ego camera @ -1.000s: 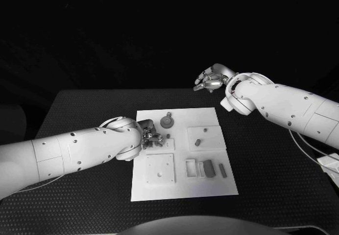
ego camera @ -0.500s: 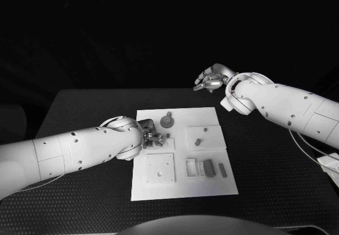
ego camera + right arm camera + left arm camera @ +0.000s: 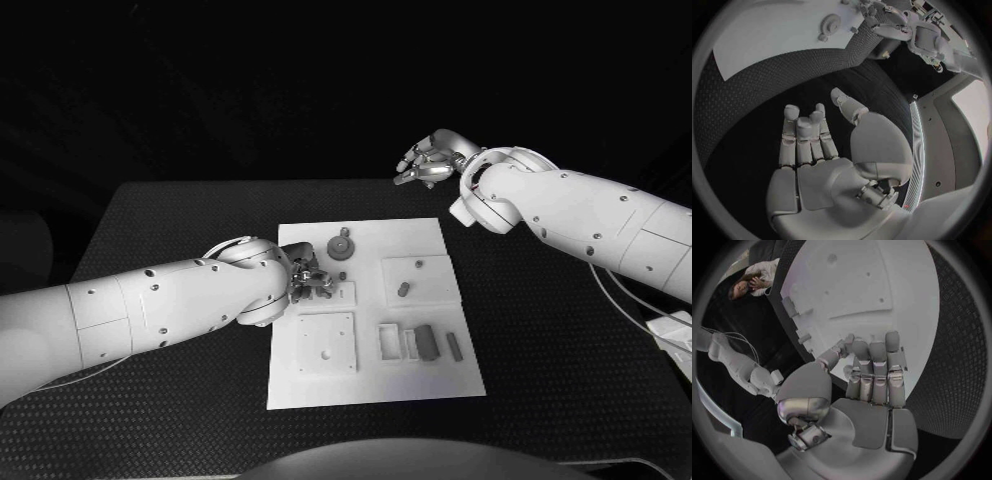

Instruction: Assemble the parts on the task board

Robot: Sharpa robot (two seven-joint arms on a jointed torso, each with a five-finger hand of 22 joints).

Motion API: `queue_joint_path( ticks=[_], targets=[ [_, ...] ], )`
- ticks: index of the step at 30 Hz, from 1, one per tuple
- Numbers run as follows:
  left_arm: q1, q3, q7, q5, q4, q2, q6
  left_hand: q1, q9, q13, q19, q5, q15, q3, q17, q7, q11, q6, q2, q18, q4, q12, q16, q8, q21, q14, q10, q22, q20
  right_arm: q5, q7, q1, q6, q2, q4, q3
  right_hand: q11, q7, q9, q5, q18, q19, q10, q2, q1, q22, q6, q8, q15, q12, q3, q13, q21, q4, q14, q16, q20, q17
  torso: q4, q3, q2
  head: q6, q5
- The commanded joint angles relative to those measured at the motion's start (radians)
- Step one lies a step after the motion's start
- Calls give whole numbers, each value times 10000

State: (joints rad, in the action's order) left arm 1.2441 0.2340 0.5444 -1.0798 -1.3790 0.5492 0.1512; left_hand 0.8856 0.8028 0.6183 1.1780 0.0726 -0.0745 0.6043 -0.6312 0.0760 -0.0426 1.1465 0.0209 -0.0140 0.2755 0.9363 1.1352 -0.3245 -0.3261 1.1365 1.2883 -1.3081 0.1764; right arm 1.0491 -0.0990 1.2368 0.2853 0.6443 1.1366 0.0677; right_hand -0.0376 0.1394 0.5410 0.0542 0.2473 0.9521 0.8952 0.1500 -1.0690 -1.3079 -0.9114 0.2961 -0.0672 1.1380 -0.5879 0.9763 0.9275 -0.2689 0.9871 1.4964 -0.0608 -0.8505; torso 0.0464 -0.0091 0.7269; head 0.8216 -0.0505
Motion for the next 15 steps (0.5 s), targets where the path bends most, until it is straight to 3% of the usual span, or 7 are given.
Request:
queue_joint_path(
  ticks=[1, 7, 11, 15],
  targets=[
    [-93, 54, -128, -64, -47, -66, -390, -23, -17, 16, 116, 125, -82, 42, 19, -736, -578, 978, -106, -113, -40, 55, 85, -44, 38, 18, 493, -59, 39, -2, 73, -9, -144, -5, -1, 5, -10, 72, 9, -41, 145, -80, -91, -76, 36, -107, -6, -39, 22, -10, 62, -18, -46, -20, -77, -25, 13, 16, -2, 3, -2, 6, -3],
    [-94, 53, -147, -188, -45, -71, -321, -23, -32, 35, 171, 231, -96, 50, 48, -761, -600, 1037, -134, -124, -33, 133, 166, -77, 24, 46, 516, -109, 53, -2, 72, -14, -156, 0, 5, 5, -11, 73, 10, -41, 145, -82, -94, -76, 40, -108, -5, -40, 23, -10, 63, -19, -47, -19, -79, -25, 13, 16, 2, 3, -1, 7, -11],
    [-95, 53, -170, -262, -45, -88, -247, 22, -49, 45, 261, 918, -109, 93, 115, -804, -642, 1135, -147, -142, 34, 238, 288, -138, 0, 111, 576, -178, 69, -2, 74, -18, -161, 0, 4, 5, -12, 73, 10, -41, 145, -82, -95, -75, 44, -108, -4, -40, 23, -10, 64, -20, -48, -17, -80, -25, 12, 17, 3, 1, -6, 8, -15],
    [-98, 53, -170, -292, -52, -114, -284, 28, -52, 47, 303, 993, -115, 83, 139, -820, -657, 1172, -187, -151, 51, 273, 330, -162, -17, 145, 608, -193, 76, -2, 74, -21, -167, 2, 2, 5, -12, 74, 10, -41, 145, -83, -96, -75, 48, -108, -3, -41, 24, -10, 66, -21, -49, -15, -82, -25, 11, 17, 3, -1, -4, 9, -15]
  ],
)
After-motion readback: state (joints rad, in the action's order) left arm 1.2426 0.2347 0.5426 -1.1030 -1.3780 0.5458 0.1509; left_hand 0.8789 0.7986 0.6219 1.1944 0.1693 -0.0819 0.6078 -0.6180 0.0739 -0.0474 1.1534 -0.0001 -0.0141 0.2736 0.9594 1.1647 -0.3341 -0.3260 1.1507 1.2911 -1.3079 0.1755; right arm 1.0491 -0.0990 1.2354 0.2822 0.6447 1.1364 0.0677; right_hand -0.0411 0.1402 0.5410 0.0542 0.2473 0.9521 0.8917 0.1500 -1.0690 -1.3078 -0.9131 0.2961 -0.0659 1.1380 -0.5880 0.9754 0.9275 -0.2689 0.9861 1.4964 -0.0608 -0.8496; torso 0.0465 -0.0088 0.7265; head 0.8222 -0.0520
